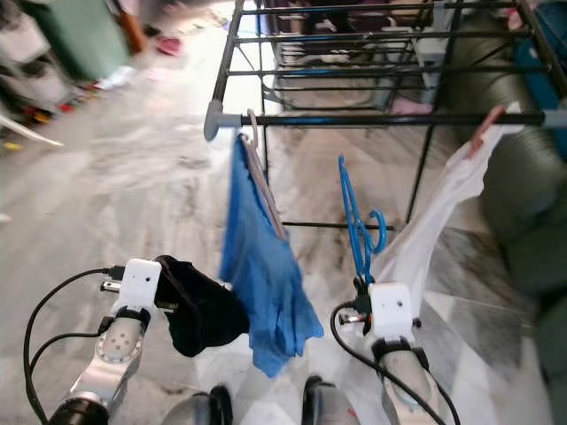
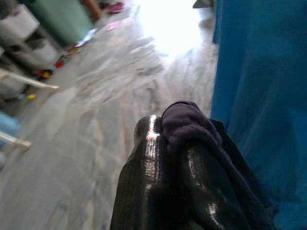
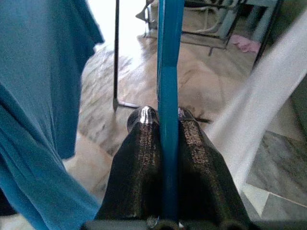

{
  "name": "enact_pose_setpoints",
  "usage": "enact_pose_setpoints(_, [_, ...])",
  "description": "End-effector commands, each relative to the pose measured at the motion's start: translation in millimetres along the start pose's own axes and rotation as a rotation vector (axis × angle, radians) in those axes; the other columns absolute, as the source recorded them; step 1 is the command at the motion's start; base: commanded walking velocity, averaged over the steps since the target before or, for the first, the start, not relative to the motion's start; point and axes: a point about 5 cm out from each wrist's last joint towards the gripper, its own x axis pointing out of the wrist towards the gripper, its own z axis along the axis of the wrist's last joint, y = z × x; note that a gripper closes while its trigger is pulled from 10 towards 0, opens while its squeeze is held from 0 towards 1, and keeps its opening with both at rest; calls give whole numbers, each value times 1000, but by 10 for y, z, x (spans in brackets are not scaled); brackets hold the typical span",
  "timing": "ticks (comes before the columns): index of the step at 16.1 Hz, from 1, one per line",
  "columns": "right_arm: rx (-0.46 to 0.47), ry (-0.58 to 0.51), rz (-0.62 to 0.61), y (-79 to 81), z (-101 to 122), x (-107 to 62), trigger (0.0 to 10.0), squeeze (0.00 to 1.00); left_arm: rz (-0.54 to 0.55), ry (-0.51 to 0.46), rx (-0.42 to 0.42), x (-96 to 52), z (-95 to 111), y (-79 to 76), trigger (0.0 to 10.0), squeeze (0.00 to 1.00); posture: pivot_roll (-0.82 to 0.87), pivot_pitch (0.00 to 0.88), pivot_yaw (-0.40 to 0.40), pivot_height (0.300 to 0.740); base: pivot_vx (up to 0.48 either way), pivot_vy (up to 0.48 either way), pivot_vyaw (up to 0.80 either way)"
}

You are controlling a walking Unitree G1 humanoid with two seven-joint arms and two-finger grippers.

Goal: Hang hanger

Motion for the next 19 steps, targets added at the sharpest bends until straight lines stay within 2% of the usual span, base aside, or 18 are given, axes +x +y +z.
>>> enact_pose_setpoints(1, [11,1,4,16,-21,-48,10000,0,14,15,6,-11,-33,35,10000,0,-164,176,79,740,-319,0,0])
enact_pose_setpoints(3, [12,10,-14,-33,-34,-56,10000,0,-3,22,26,-18,-51,44,10000,0,-164,182,79,740,-319,0,0])
enact_pose_setpoints(5, [14,16,-23,-63,-47,-37,10000,0,-8,26,48,-14,-76,121,10000,0,-152,164,67,740,-317,0,0])
enact_pose_setpoints(7, [21,19,0,-74,-38,6,10000,0,25,25,59,18,-65,206,10000,0,-121,137,54,740,-319,0,0])
enact_pose_setpoints(8, [11,23,23,-94,-29,25,10000,0,57,26,29,36,-32,232,10000,0,-111,140,50,740,-315,0,0])
enact_pose_setpoints(10, [1,58,32,-112,-94,61,10000,0,59,40,38,11,-88,209,10000,0,-110,143,32,740,-298,0,0])
enact_pose_setpoints(13, [27,104,57,-61,-178,1,10000,0,62,55,16,-23,-131,189,10000,0,-103,134,8,740,-91,0,0])
enact_pose_setpoints(15, [64,120,44,-35,-247,-39,10000,0,57,73,5,-44,-175,176,10000,0,-92,116,27,740,0,0,0])
enact_pose_setpoints(16, [75,130,41,37,-332,-51,10000,0,49,82,-10,-53,-195,142,10000,0,-85,104,46,740,0,0,0])
enact_pose_setpoints(18, [104,123,26,72,-321,-27,10000,0,48,80,-20,-34,-165,119,10000,0,-82,112,55,740,0,0,0])
enact_pose_setpoints(19, [99,112,55,140,-298,18,10000,0,36,73,-14,-21,-144,75,10000,0,-83,108,61,740,0,0,0])
